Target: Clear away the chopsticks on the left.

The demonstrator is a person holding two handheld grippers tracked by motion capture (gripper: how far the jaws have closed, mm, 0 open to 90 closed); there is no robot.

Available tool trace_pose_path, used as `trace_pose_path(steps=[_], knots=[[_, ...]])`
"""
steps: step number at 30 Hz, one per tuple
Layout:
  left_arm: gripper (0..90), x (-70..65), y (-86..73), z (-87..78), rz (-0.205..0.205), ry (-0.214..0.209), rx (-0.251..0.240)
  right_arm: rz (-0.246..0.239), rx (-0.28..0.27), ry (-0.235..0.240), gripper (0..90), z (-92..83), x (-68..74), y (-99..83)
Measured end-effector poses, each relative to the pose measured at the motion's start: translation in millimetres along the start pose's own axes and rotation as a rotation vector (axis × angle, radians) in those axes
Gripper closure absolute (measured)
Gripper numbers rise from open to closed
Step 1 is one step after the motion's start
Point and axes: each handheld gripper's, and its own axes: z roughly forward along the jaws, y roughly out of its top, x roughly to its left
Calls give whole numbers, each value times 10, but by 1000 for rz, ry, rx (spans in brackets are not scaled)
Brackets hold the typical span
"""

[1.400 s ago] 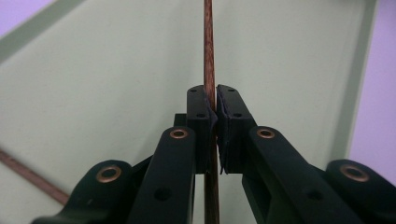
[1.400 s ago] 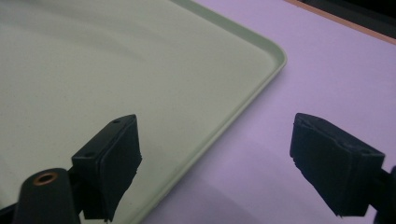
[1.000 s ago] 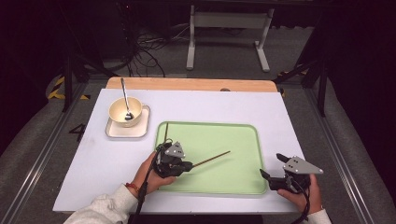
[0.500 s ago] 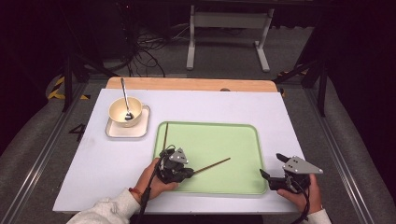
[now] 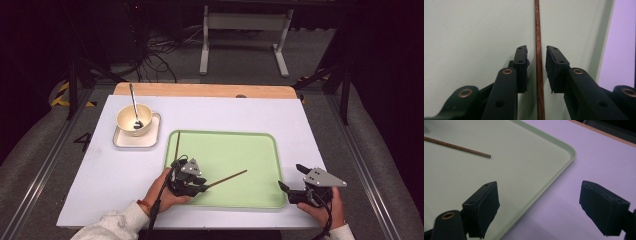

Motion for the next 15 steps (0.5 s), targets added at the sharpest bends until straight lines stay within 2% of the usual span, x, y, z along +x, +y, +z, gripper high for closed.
trace_pose_path(steps=[2, 5, 8, 11, 15], knots=[[733, 3, 14, -30, 28, 2, -14, -3, -15, -5, 166, -15, -1, 9], [802, 13, 46, -62, 48, 9, -37, -3, -9, -5, 166, -13, 4, 8], [879, 23, 94, -76, 86, -7, -47, -6, -9, -7, 168, -12, 9, 11], [900, 26, 161, -67, 123, -18, -55, -9, -20, -18, 172, -27, 12, 15], [900, -8, 265, 8, 170, -31, -42, -4, -20, -22, 172, -38, 9, 8]])
